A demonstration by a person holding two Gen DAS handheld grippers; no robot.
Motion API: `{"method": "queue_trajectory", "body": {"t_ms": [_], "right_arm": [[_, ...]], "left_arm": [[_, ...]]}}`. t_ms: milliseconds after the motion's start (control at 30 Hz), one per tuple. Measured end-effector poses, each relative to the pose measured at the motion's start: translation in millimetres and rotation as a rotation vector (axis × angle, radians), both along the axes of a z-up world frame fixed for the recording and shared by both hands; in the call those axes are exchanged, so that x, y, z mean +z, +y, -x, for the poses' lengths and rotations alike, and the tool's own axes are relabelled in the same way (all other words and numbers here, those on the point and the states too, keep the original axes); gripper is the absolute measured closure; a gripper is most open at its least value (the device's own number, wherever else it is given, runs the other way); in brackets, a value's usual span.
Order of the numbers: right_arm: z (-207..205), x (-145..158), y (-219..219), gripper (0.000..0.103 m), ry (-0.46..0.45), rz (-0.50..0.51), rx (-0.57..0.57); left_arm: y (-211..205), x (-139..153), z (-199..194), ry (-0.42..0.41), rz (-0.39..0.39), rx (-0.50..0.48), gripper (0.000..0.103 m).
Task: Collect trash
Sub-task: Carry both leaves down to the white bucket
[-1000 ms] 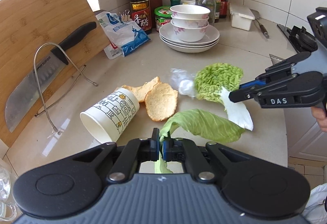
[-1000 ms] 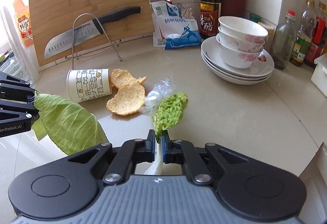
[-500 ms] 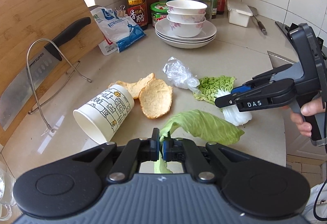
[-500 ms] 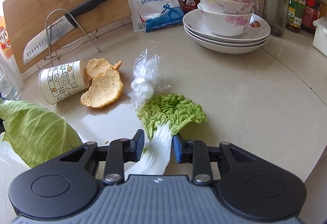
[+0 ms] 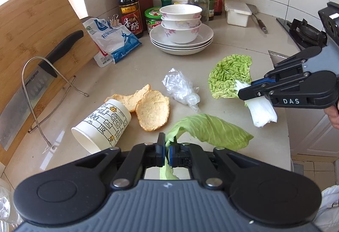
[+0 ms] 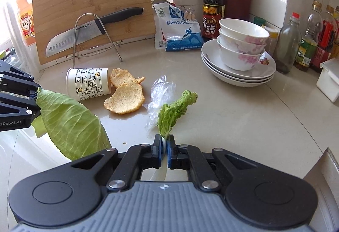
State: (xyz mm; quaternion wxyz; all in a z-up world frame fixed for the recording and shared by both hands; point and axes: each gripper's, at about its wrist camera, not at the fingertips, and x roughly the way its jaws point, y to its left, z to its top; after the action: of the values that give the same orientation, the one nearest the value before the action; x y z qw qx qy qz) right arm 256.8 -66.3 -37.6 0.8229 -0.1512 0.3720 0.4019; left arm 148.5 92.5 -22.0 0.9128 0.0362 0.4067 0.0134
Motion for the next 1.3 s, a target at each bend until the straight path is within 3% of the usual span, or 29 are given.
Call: {"method": "queue_trajectory", "body": {"t_ms": [333,700,1000,1300], "right_arm": [[20,7,-59,0.097,-0.006,0.0,-0.118],[58,-3,-161,0.097,0.002,0.007,-0.369],[68,-85,-223,0.097,0.13,0.065,-0.522],[60,-164,-233,0.096,0.226,0.098,-0.547]], "left_arm": [[-39,9,-9,-0.013,0.0,-0.119,0.102],[-117,6,-30,-0.012,0.027,-0.317,0.102],[-174,-2,-42,0.002,0.071,-0.42,0.102],[-213,-22,-48,0.034,0.073,-0.474,0.102]]}}
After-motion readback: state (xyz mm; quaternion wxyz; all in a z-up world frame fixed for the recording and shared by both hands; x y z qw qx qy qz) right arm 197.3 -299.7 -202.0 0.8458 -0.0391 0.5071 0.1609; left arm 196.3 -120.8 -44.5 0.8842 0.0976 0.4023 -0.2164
